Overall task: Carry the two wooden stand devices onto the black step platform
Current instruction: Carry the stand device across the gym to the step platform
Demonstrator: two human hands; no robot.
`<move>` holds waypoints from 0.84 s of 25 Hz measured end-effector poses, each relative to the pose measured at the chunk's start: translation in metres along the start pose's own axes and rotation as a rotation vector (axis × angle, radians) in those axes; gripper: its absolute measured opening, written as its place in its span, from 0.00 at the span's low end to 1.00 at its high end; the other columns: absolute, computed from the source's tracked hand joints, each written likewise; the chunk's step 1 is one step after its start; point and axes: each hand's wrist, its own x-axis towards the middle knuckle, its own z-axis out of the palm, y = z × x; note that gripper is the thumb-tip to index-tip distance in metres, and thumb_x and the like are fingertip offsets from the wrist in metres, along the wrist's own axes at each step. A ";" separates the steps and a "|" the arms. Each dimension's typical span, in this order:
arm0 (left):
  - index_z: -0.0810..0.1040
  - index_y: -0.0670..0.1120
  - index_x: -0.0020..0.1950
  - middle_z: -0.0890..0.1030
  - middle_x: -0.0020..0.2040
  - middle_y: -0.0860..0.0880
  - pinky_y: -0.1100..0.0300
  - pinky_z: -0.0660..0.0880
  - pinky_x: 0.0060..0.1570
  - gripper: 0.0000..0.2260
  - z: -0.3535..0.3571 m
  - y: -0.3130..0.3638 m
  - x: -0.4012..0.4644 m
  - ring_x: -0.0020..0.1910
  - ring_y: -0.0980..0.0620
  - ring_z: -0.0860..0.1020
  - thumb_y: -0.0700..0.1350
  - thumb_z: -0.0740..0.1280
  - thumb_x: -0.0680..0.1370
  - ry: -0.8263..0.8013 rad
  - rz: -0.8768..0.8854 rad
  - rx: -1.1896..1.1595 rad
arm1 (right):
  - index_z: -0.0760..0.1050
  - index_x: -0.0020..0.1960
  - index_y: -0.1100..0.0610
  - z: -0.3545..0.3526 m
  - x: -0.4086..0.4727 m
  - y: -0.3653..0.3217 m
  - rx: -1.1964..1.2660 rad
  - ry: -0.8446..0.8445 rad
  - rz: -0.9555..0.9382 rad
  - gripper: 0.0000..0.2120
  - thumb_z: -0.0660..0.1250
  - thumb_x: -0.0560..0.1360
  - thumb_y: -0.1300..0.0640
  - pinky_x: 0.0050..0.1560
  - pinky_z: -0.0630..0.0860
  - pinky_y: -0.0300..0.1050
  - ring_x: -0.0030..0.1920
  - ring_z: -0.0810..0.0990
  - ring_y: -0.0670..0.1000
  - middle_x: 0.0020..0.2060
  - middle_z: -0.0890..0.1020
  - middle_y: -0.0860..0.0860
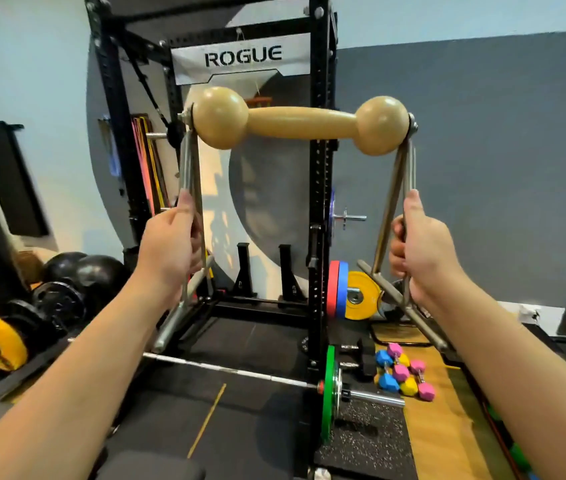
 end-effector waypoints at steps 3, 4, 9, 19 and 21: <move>0.66 0.47 0.37 0.59 0.28 0.48 0.59 0.51 0.25 0.22 -0.023 0.025 -0.003 0.23 0.52 0.56 0.61 0.56 0.84 0.040 0.058 0.030 | 0.65 0.33 0.52 0.027 0.001 -0.018 0.010 -0.055 -0.056 0.27 0.55 0.84 0.35 0.24 0.55 0.40 0.24 0.56 0.50 0.23 0.62 0.49; 0.67 0.47 0.37 0.60 0.28 0.48 0.58 0.52 0.25 0.23 -0.033 0.035 -0.005 0.23 0.52 0.56 0.62 0.56 0.84 0.061 0.069 0.047 | 0.65 0.33 0.52 0.039 0.000 -0.022 0.014 -0.082 -0.064 0.27 0.55 0.84 0.35 0.24 0.55 0.41 0.24 0.56 0.50 0.24 0.62 0.49; 0.68 0.47 0.38 0.62 0.24 0.52 0.58 0.53 0.24 0.23 -0.106 0.087 -0.010 0.22 0.54 0.57 0.63 0.57 0.83 0.179 0.111 0.087 | 0.66 0.35 0.52 0.115 -0.013 -0.047 0.069 -0.203 -0.091 0.27 0.55 0.83 0.33 0.26 0.54 0.43 0.24 0.57 0.50 0.23 0.64 0.48; 0.66 0.48 0.38 0.61 0.28 0.49 0.59 0.54 0.24 0.23 -0.296 0.164 -0.074 0.24 0.53 0.57 0.66 0.57 0.80 0.397 0.206 0.256 | 0.67 0.37 0.54 0.302 -0.117 -0.056 0.170 -0.431 -0.096 0.27 0.54 0.84 0.34 0.24 0.56 0.45 0.24 0.58 0.49 0.24 0.64 0.49; 0.66 0.49 0.37 0.62 0.28 0.50 0.59 0.55 0.23 0.23 -0.352 0.179 -0.095 0.24 0.53 0.58 0.65 0.56 0.82 0.471 0.206 0.318 | 0.66 0.36 0.54 0.354 -0.153 -0.051 0.205 -0.510 -0.088 0.27 0.53 0.84 0.34 0.25 0.56 0.45 0.24 0.58 0.49 0.25 0.63 0.49</move>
